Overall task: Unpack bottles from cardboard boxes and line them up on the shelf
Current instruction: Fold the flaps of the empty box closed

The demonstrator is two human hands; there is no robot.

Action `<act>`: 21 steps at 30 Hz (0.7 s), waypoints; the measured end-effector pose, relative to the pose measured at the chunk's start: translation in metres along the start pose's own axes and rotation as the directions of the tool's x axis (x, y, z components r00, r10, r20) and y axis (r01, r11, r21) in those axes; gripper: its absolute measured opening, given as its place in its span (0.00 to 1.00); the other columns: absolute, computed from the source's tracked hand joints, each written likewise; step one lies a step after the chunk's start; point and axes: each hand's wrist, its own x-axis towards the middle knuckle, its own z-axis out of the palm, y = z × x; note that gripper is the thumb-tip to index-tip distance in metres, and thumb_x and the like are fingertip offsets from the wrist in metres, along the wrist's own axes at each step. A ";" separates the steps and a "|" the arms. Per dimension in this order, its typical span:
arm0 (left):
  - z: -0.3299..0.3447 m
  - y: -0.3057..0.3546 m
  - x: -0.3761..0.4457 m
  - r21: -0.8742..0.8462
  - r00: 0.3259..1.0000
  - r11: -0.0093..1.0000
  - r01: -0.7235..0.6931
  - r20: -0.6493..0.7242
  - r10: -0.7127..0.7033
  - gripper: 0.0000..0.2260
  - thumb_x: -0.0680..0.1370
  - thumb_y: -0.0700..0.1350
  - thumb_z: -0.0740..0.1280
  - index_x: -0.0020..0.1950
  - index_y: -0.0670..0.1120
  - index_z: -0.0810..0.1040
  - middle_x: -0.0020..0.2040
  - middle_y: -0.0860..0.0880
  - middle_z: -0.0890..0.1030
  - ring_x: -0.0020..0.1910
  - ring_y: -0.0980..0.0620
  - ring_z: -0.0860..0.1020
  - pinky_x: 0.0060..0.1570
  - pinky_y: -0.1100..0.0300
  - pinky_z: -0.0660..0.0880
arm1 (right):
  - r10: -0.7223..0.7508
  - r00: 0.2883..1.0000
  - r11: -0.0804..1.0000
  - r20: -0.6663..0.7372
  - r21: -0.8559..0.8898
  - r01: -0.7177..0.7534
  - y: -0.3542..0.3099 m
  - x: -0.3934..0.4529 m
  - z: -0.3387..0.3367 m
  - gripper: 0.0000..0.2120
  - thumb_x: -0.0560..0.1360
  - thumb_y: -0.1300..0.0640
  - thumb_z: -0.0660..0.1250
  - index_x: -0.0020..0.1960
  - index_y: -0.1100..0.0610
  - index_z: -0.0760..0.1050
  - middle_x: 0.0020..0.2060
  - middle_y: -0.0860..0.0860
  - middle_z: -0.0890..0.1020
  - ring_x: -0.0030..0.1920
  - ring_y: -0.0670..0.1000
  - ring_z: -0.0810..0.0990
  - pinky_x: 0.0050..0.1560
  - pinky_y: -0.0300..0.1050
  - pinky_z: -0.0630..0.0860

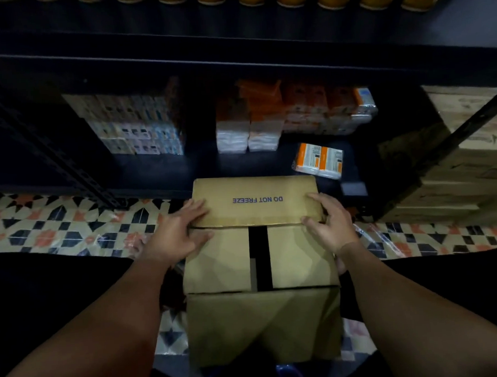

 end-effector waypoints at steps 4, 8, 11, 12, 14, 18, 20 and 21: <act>0.000 -0.004 -0.010 0.187 0.987 0.976 -0.108 0.140 0.082 0.26 0.84 0.40 0.62 0.82 0.50 0.62 0.82 0.55 0.54 0.82 0.54 0.42 0.81 0.49 0.49 | 0.131 0.985 0.991 0.110 -0.042 -0.127 -0.012 -0.004 -0.005 0.28 0.78 0.48 0.71 0.76 0.38 0.67 0.74 0.53 0.71 0.74 0.57 0.68 0.75 0.57 0.66; -0.013 -0.009 -0.028 0.270 0.955 0.950 -0.155 0.286 0.075 0.42 0.78 0.37 0.71 0.83 0.60 0.51 0.83 0.60 0.44 0.81 0.57 0.38 0.81 0.45 0.53 | 0.228 0.957 0.944 0.178 -0.282 -0.172 -0.021 0.007 -0.010 0.31 0.80 0.41 0.67 0.78 0.34 0.57 0.77 0.54 0.67 0.76 0.60 0.65 0.75 0.56 0.66; -0.013 0.000 -0.046 0.476 0.879 0.851 -0.219 0.475 -0.039 0.59 0.72 0.41 0.78 0.80 0.66 0.33 0.78 0.60 0.24 0.79 0.52 0.28 0.75 0.49 0.52 | 0.267 0.945 0.917 0.188 -0.350 -0.189 -0.030 0.010 -0.012 0.31 0.82 0.44 0.65 0.80 0.35 0.54 0.80 0.53 0.62 0.74 0.60 0.68 0.55 0.47 0.78; -0.011 0.005 -0.049 0.533 0.871 0.817 -0.221 0.484 -0.080 0.64 0.69 0.40 0.79 0.77 0.68 0.29 0.76 0.60 0.21 0.78 0.49 0.26 0.75 0.46 0.58 | 0.274 0.944 0.915 0.184 -0.352 -0.197 -0.033 0.010 -0.012 0.31 0.82 0.45 0.64 0.80 0.35 0.54 0.80 0.53 0.61 0.75 0.61 0.68 0.54 0.47 0.78; -0.006 0.008 -0.054 0.592 0.861 0.777 -0.215 0.490 -0.135 0.70 0.64 0.42 0.83 0.74 0.69 0.24 0.73 0.59 0.18 0.76 0.46 0.24 0.75 0.38 0.54 | 0.282 0.942 0.908 0.180 -0.367 -0.202 -0.036 0.008 -0.010 0.32 0.82 0.46 0.65 0.80 0.36 0.53 0.80 0.54 0.60 0.76 0.61 0.66 0.64 0.51 0.76; -0.015 0.004 -0.052 0.596 0.824 0.767 -0.238 0.542 -0.165 0.68 0.64 0.57 0.83 0.76 0.64 0.24 0.74 0.56 0.18 0.75 0.46 0.22 0.67 0.39 0.35 | 0.325 0.927 0.926 0.185 -0.262 -0.272 -0.038 0.004 -0.012 0.32 0.81 0.49 0.67 0.79 0.36 0.56 0.79 0.54 0.62 0.64 0.63 0.77 0.34 0.46 0.82; -0.020 -0.001 -0.051 0.577 0.827 0.782 -0.237 0.542 -0.149 0.60 0.71 0.58 0.77 0.76 0.65 0.25 0.75 0.57 0.19 0.76 0.47 0.24 0.72 0.35 0.37 | 0.342 0.915 0.933 0.214 -0.191 -0.304 -0.038 0.004 -0.016 0.32 0.81 0.49 0.68 0.79 0.34 0.57 0.76 0.55 0.65 0.55 0.64 0.81 0.26 0.48 0.81; -0.020 -0.007 -0.052 0.561 0.836 0.796 -0.227 0.532 -0.136 0.56 0.74 0.60 0.74 0.76 0.67 0.26 0.75 0.59 0.19 0.76 0.46 0.24 0.74 0.31 0.39 | 0.345 0.907 0.937 0.242 -0.145 -0.318 -0.038 0.004 -0.018 0.32 0.81 0.47 0.68 0.78 0.33 0.57 0.74 0.55 0.68 0.53 0.64 0.82 0.28 0.50 0.82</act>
